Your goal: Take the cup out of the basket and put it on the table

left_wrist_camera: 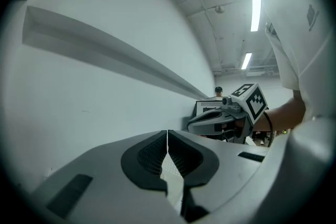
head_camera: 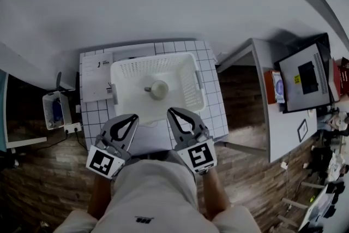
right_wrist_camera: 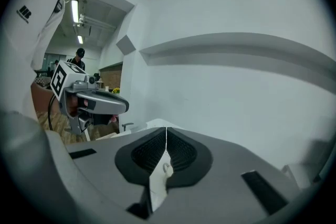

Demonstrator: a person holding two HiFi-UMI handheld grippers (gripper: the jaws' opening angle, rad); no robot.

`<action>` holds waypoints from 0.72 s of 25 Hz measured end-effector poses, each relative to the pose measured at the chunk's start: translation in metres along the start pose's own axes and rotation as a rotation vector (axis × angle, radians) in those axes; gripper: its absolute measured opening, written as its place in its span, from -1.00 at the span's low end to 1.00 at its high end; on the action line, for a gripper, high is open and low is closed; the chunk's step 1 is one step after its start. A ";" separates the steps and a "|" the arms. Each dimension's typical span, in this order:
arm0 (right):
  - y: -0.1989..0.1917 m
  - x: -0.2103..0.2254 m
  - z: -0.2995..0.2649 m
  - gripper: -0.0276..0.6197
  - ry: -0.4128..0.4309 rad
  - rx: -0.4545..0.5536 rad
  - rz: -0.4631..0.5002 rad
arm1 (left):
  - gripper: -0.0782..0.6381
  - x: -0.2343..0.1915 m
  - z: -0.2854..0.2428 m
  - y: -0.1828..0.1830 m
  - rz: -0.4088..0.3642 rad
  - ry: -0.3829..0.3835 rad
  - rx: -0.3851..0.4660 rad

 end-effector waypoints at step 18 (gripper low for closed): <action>-0.079 0.036 -0.083 -0.86 0.356 -0.337 0.295 | -0.74 -0.014 -0.032 -0.019 0.012 0.055 -0.041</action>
Point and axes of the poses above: the fingertips, and each gripper's own axes: z backward along the fingers, x to its right, y out of its top, the point moved 4 cm from there along z, backward along the fingers, and after that the axes turned 9 degrees about x, right-handed, at the moved point
